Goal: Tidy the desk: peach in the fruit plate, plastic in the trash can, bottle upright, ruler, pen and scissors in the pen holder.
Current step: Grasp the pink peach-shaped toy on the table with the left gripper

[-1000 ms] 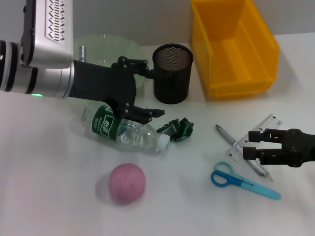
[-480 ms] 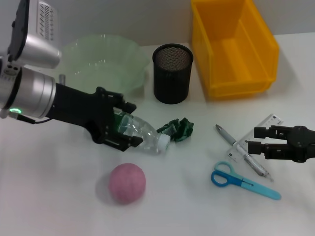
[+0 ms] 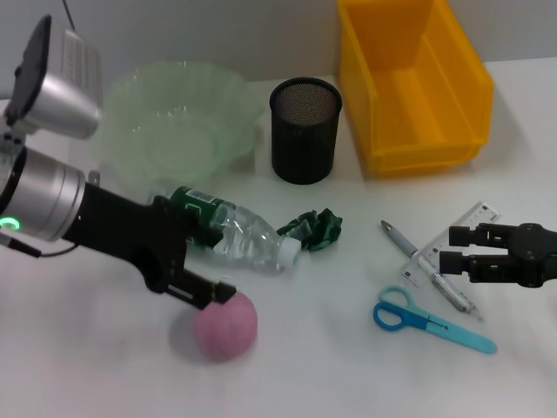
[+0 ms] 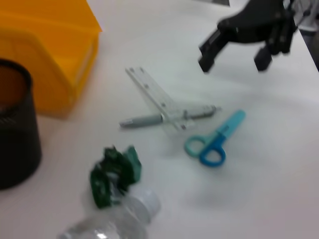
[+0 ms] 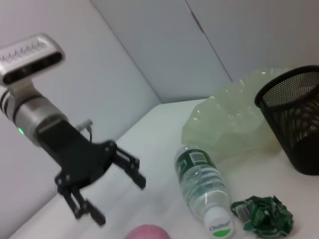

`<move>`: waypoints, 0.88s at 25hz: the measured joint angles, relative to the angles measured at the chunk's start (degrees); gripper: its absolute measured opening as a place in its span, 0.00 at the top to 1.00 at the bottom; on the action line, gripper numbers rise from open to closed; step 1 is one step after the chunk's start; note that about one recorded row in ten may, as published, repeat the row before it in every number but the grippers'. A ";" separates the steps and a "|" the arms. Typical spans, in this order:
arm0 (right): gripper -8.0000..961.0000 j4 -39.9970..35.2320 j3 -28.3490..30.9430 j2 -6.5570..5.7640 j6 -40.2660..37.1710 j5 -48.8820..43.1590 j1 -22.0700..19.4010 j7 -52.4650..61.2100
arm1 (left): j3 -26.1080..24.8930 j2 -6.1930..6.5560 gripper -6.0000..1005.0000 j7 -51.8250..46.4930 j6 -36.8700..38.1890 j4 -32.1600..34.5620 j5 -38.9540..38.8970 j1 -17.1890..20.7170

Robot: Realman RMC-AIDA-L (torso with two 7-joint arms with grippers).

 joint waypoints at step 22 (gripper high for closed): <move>0.13 0.04 0.70 0.12 0.03 0.07 -0.54 0.54 | 8.84 -0.22 0.22 4.06 -8.75 -4.86 -0.06 2.63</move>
